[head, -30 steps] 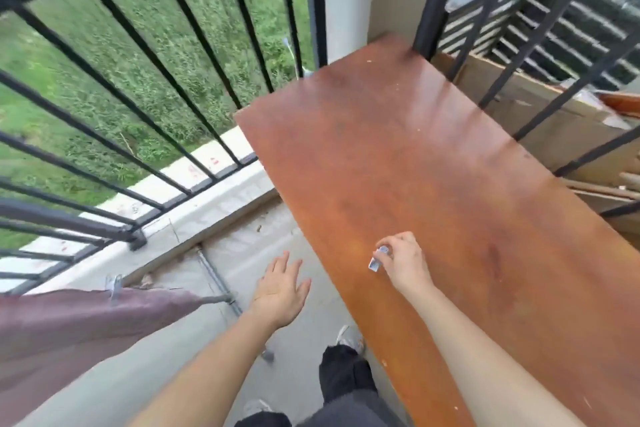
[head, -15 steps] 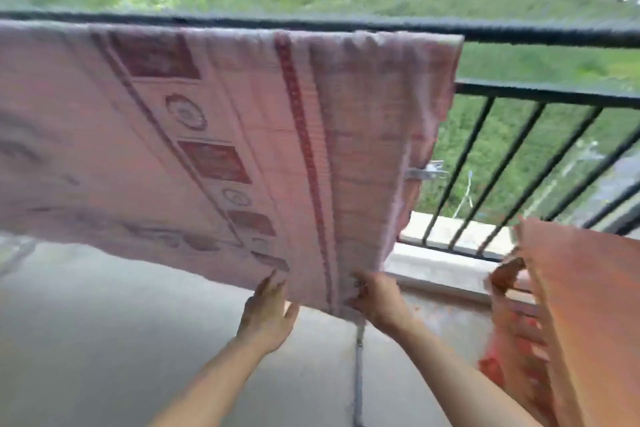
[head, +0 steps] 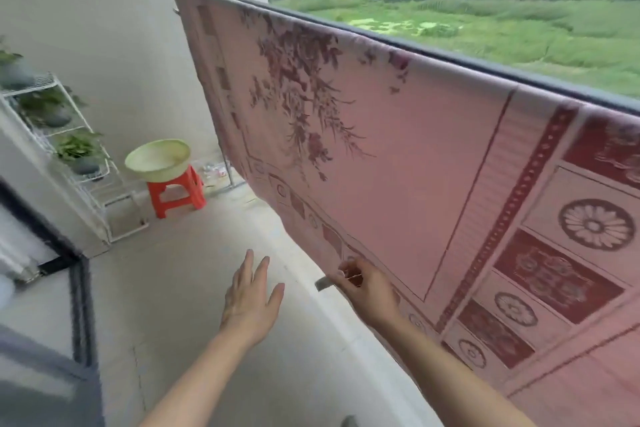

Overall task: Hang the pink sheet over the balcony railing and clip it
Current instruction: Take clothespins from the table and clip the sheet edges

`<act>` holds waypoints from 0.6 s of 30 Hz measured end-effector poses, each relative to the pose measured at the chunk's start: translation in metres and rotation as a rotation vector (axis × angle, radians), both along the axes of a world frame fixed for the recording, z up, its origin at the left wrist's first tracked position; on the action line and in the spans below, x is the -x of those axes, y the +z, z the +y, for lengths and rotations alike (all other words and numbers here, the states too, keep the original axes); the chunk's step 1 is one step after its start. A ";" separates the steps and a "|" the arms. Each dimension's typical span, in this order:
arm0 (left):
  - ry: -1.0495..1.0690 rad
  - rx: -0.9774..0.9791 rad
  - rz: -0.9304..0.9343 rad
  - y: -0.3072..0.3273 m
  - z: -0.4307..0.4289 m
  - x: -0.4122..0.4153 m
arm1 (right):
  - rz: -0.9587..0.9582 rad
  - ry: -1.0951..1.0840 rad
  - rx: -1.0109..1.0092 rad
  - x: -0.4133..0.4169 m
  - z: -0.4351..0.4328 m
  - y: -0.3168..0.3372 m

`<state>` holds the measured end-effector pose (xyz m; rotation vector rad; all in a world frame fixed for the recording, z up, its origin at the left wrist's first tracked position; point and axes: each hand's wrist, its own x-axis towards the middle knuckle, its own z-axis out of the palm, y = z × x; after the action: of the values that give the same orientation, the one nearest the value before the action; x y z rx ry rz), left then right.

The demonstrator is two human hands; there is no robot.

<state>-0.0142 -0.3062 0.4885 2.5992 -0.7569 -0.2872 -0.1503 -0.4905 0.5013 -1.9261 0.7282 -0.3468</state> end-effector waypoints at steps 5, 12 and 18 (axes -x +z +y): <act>0.083 -0.025 -0.025 -0.003 -0.008 -0.143 | -0.078 0.081 0.013 -0.159 -0.022 -0.011; 0.185 -0.013 -0.071 0.037 -0.038 -0.338 | -0.162 0.123 0.038 -0.384 -0.061 0.017; 0.273 -0.015 -0.121 0.045 -0.009 -0.464 | -0.127 0.113 -0.212 -0.546 -0.052 0.042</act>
<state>0.4494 -0.3147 0.5335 2.7120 -0.4298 -0.0543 0.3954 -0.5423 0.5434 -1.7193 0.5477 -0.3064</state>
